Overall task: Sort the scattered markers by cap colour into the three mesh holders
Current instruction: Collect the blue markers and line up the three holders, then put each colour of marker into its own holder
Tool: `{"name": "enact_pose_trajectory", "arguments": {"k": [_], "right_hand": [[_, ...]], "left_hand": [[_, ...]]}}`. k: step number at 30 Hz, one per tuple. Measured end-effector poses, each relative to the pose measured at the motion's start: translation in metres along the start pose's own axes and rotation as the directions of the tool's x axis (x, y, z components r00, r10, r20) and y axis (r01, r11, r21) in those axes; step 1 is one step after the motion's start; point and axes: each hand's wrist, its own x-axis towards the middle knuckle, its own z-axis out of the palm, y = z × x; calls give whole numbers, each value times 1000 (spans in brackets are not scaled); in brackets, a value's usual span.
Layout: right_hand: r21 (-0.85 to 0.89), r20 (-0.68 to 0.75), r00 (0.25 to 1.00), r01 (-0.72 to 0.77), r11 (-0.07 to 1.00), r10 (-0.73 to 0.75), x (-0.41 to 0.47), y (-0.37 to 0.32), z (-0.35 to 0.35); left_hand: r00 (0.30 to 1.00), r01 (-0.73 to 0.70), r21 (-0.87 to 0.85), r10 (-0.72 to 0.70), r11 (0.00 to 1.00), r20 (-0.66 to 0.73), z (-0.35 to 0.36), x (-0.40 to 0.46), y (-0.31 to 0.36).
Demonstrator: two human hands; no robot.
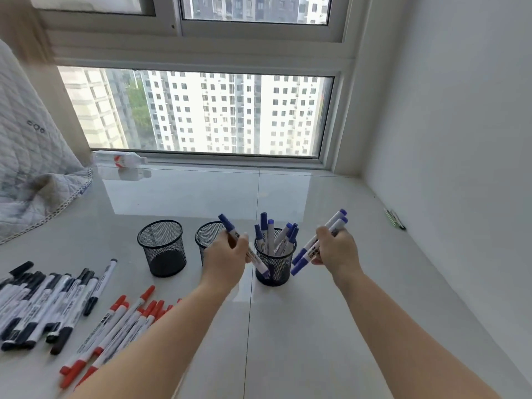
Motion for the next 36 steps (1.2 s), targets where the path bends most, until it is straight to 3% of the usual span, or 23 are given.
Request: {"name": "enact_pose_trajectory", "arguments": {"k": [2,5,9,17,23,29,36], "right_hand": [[62,-75,993,92,994,-87,15,-12,8],[70,-97,990,113,991,-106,28,-14,27],[-76,-80,985,146,986,-152,35,8,47],[-129,-103,962,240,962,-254,30,31,51],[-156,-173,960,196,968,-222,21,42,38],[-229,-72,962,240,943,-262,5,57,26],[-102,-92,984,141,985,-150,-6,69,22]], "left_hand": [[997,-9,-121,-1,993,-80,3,17,12],[996,-31,-180,16,983,-85,15,27,17],[994,-91,-75,87,993,-60,33,32,4],[991,-130,74,128,989,25,46,27,-15],[987,-154,149,144,977,76,56,14,-11],[986,-133,67,125,989,114,70,-11,-9],[989,-79,18,76,997,130,73,-23,-6]]}}
